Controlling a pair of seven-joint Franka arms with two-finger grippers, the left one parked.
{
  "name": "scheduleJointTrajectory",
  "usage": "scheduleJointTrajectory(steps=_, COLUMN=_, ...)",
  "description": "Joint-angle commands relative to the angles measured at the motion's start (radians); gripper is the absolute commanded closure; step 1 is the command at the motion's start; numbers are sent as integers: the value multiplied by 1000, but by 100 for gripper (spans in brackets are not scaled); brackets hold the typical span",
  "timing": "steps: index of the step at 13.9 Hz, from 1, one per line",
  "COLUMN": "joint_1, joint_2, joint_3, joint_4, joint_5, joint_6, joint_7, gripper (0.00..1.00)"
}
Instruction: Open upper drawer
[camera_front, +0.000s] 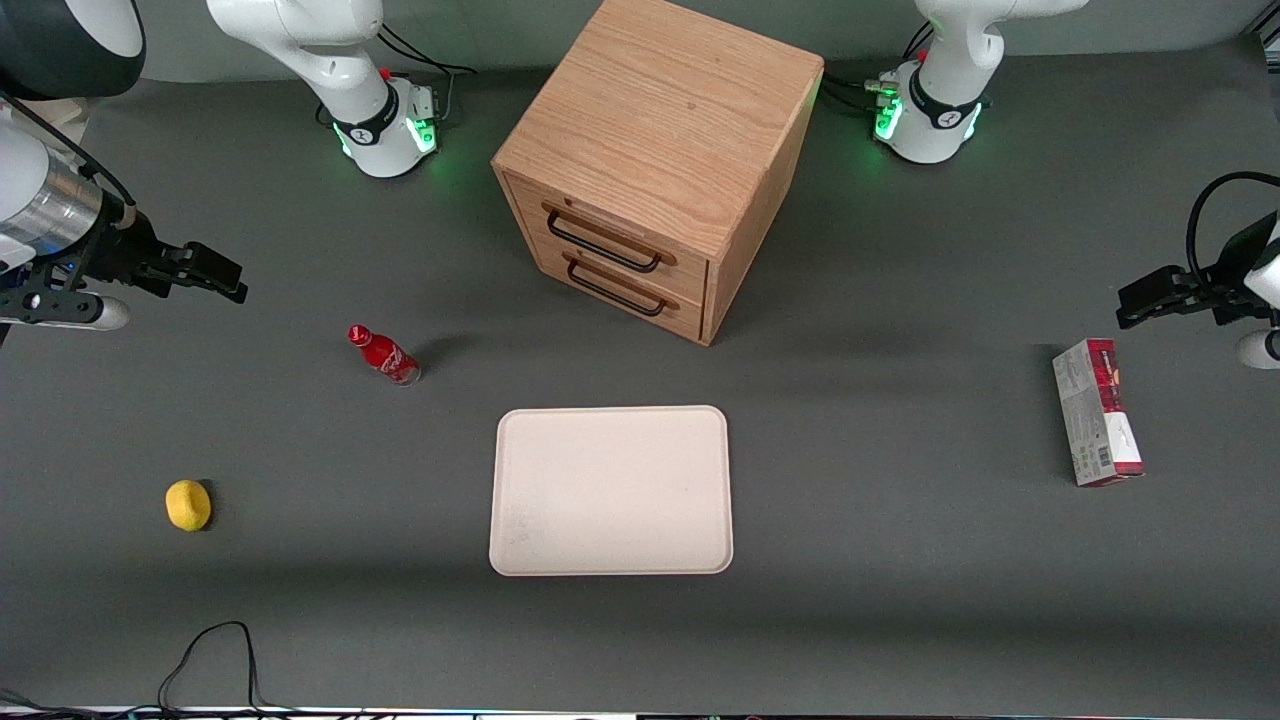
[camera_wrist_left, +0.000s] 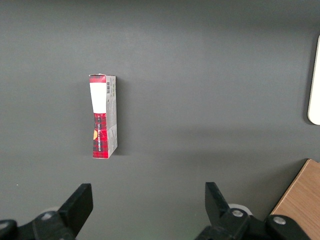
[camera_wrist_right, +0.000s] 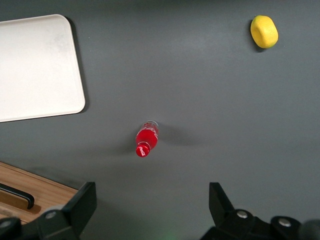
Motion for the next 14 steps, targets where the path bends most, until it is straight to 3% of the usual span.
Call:
scheduleJointTrajectory(steps=1, joint_1=8, joint_2=-14, joint_3=-11, joint_4=-11, joint_5=19, joint_6=-6, joint_7=-26, gripper=0)
scheduleJointTrajectory(steps=5, joint_1=11, joint_2=68, joint_3=16, joint_4=104, joint_5=27, joint_6=-4, joint_7=-21, gripper=0)
scheduleJointTrajectory(steps=10, joint_1=11, joint_2=179, joint_3=263, joint_4=225, joint_5=25, joint_6=-12, joint_7=-32, gripper=0)
scheduleJointTrajectory(steps=14, joint_1=12, joint_2=222, joint_3=458, joint_4=233, joint_5=30, joint_6=-19, joint_7=-352, gripper=0)
